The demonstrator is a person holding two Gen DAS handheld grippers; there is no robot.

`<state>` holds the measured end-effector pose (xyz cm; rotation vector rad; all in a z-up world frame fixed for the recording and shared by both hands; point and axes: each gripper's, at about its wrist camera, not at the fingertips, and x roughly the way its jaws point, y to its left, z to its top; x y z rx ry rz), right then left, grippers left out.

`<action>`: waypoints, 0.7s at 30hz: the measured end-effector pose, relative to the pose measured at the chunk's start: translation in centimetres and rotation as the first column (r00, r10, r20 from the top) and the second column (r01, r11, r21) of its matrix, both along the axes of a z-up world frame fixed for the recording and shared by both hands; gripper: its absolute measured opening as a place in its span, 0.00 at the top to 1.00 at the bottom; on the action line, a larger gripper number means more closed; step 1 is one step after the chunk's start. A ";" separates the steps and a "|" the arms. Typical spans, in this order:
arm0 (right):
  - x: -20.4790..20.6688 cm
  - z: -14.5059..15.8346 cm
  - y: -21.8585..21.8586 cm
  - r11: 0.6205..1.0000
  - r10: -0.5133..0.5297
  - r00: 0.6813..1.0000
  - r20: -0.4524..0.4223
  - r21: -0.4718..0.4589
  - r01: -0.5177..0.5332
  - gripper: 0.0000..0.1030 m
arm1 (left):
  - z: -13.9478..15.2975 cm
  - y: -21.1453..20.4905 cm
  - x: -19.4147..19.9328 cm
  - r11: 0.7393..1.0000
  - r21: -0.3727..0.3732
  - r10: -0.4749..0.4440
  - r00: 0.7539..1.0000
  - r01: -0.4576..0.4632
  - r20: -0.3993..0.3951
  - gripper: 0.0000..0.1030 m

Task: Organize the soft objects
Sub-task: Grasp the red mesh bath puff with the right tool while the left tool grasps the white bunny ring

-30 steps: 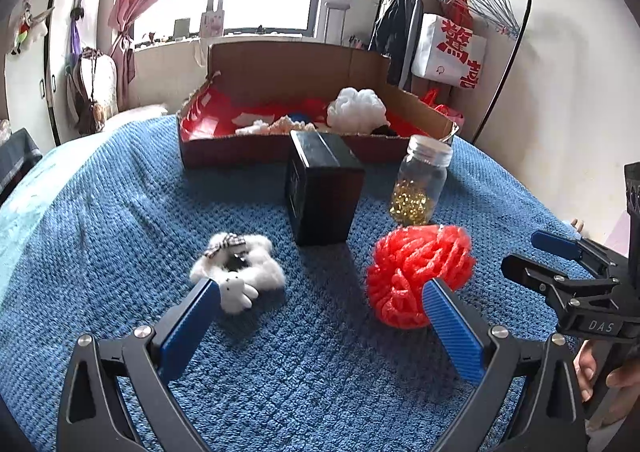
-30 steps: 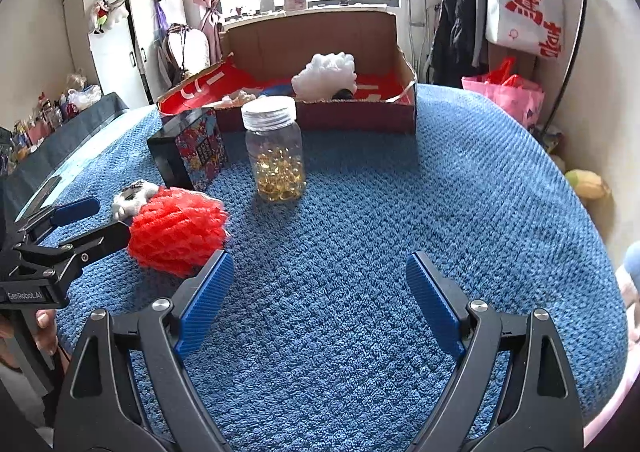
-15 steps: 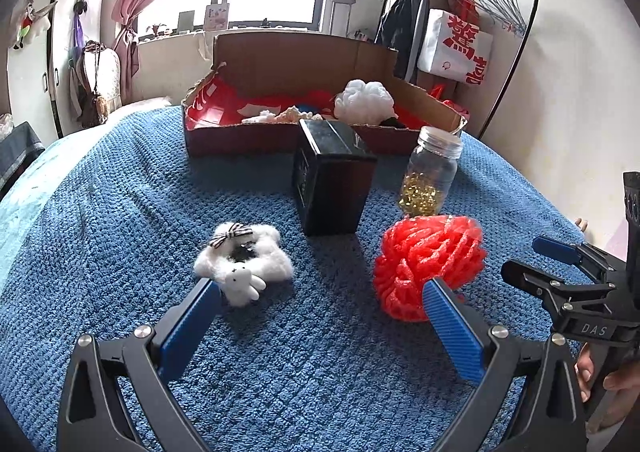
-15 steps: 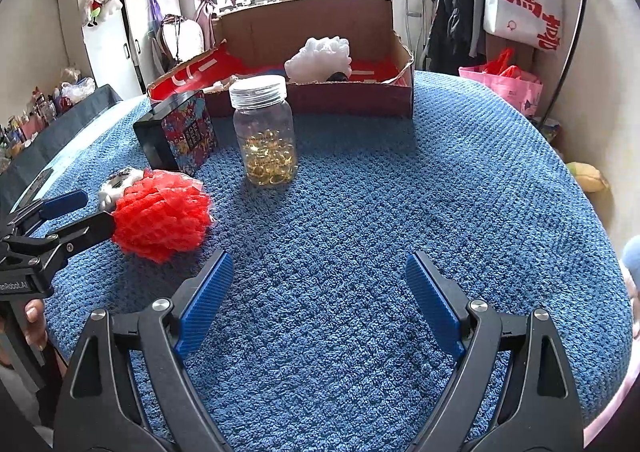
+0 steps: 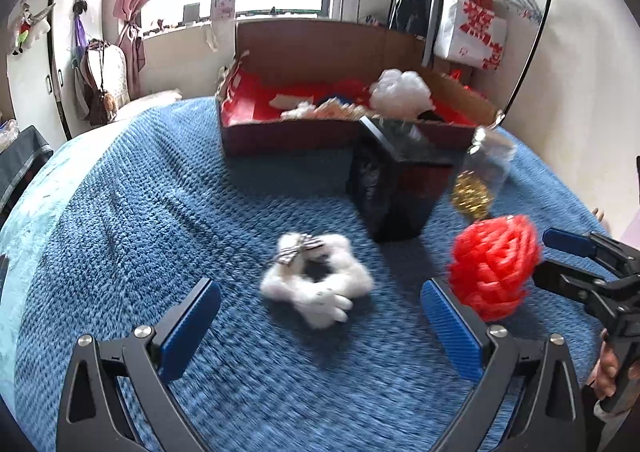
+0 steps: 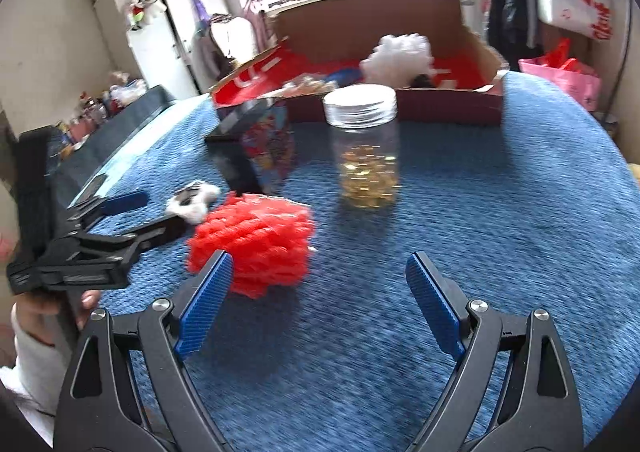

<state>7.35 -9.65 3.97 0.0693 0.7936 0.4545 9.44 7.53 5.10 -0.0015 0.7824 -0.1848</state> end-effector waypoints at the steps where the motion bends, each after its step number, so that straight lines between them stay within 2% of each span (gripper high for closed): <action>1: 0.3 -0.1 0.4 1.000 0.009 1.000 -0.006 0.001 -0.009 0.14 | -0.2 0.1 0.4 1.000 -0.003 -0.007 1.000 0.007 -0.017 0.10; 5: 1.3 -0.6 1.6 0.998 0.050 0.998 -0.038 0.034 -0.049 0.14 | -1.0 0.6 1.8 0.998 -0.052 -0.047 0.996 0.044 -0.077 0.20; 7: 1.7 -0.8 1.9 0.996 0.070 0.996 -0.057 0.067 -0.066 0.14 | -1.1 0.5 2.1 0.997 -0.050 -0.055 0.996 0.051 -0.071 0.34; 8: 1.9 -0.9 2.1 0.993 0.086 0.994 -0.069 0.088 -0.080 0.14 | -1.1 0.5 2.1 0.997 -0.058 -0.064 0.995 0.060 -0.070 0.37; 12: 2.5 -1.1 2.9 0.979 0.146 0.985 -0.094 0.156 -0.130 0.14 | -1.1 0.3 1.9 0.993 -0.082 -0.091 0.994 0.086 -0.061 0.43; 16: 2.5 -0.8 4.1 0.969 0.195 0.978 -0.076 0.170 -0.180 0.15 | -0.9 0.1 1.3 0.989 -0.100 -0.111 0.992 0.105 -0.055 0.49; 17: 2.4 -0.6 4.2 0.967 0.201 0.978 -0.057 0.174 -0.189 0.35 | -0.9 -0.1 1.1 0.989 -0.100 -0.115 0.992 0.109 -0.055 0.50; 18: 2.4 -0.5 4.3 0.964 0.211 0.976 -0.051 0.178 -0.199 0.50 | -0.9 -0.2 0.9 0.989 -0.097 -0.118 0.992 0.113 -0.051 0.51; 21: 1.8 0.1 3.6 0.960 0.214 0.976 -0.030 0.190 -0.204 0.52 | -0.7 -0.3 0.6 0.988 -0.101 -0.118 0.992 0.113 -0.044 0.57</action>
